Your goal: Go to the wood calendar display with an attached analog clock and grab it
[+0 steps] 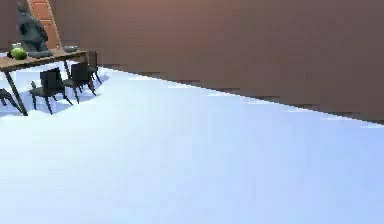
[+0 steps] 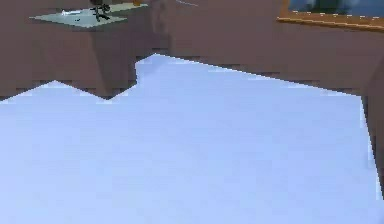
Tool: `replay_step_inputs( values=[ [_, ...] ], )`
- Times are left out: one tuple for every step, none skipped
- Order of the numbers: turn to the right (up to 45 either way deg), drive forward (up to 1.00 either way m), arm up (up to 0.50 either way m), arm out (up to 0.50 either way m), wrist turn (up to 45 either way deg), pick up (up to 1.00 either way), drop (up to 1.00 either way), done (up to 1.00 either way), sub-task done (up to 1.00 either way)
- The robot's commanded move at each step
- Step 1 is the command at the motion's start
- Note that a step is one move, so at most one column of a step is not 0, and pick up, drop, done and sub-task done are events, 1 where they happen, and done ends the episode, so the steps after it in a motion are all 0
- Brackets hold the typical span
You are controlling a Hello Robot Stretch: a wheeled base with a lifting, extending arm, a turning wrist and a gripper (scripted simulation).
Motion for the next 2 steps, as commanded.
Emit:
replay_step_inputs(
  values=[
    [-45.0, 0.0, 0.0, 0.0, 0.0, 0.0, 0.0, 0.0, 0.0],
    [-15.0, 0.0, 0.0, 0.0, 0.0, 0.0, 0.0, 0.0, 0.0]
  ],
)
